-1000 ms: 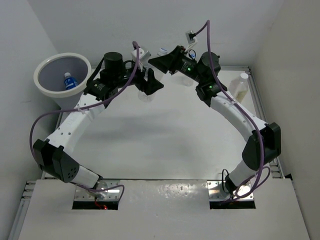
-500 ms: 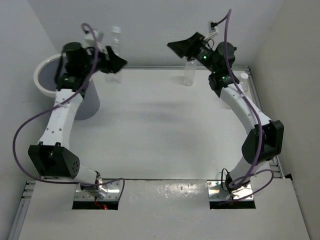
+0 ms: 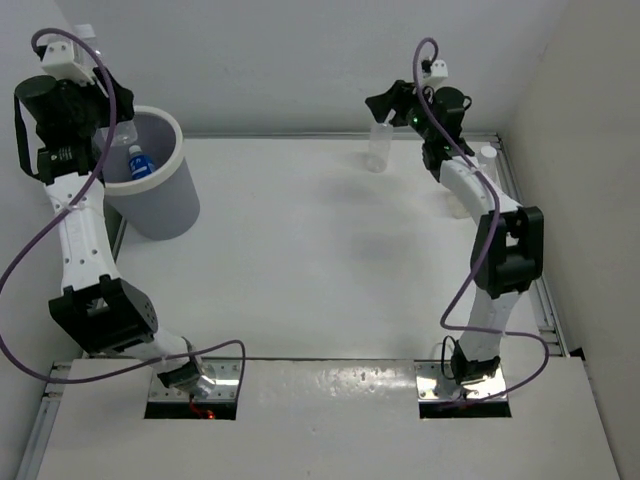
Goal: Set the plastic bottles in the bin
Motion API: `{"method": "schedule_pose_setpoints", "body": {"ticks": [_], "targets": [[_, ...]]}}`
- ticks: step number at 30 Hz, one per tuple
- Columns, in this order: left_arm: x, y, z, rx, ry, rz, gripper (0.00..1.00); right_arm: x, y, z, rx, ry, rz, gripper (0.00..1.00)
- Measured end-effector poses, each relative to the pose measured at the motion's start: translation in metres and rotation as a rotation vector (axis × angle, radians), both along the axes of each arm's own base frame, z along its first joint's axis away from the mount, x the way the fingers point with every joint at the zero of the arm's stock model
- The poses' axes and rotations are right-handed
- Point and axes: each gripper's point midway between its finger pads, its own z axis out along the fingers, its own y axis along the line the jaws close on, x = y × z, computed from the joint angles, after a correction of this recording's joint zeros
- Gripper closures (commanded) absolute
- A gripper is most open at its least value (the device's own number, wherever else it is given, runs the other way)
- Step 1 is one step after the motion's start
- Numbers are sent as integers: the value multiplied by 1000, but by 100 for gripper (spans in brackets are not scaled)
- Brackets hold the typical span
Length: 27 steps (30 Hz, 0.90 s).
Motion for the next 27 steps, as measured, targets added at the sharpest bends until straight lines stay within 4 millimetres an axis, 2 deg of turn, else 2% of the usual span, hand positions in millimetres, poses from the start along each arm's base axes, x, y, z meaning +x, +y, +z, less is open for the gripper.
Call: {"method": "schedule_pose_setpoints", "body": {"ticks": [1,2,3,4,6,8,10,17,20,21,23,27], "targets": [[4,7,-12,2,25,11,79,5,-1,-12,-27,4,-5,33],[9,15,-26,0,56,23,50,11,-3,-27,-61,14,-12,30],[13,21,-39,-5,84,28,33,15,-4,-39,-82,25,-17,29],[17,26,-53,-9,115,31,22,20,-5,-51,-109,32,-20,27],[22,33,-77,-21,171,35,5,29,-9,-75,-157,48,-27,25],[24,35,-98,-41,226,32,5,36,-11,-96,-200,68,-30,20],[24,35,-103,-44,243,30,4,42,-14,-111,-239,73,-41,18],[20,25,-92,-6,222,1,4,66,-22,-142,-351,38,-78,15],[18,13,-83,23,207,-24,4,78,-23,-159,-378,31,-85,23],[17,8,-79,36,199,-35,4,84,-22,-163,-384,23,-89,30],[14,-4,-70,66,183,-60,4,92,-23,-165,-391,0,-104,34],[6,-29,-48,126,132,-132,4,100,-21,-163,-402,-27,-112,69]]}}
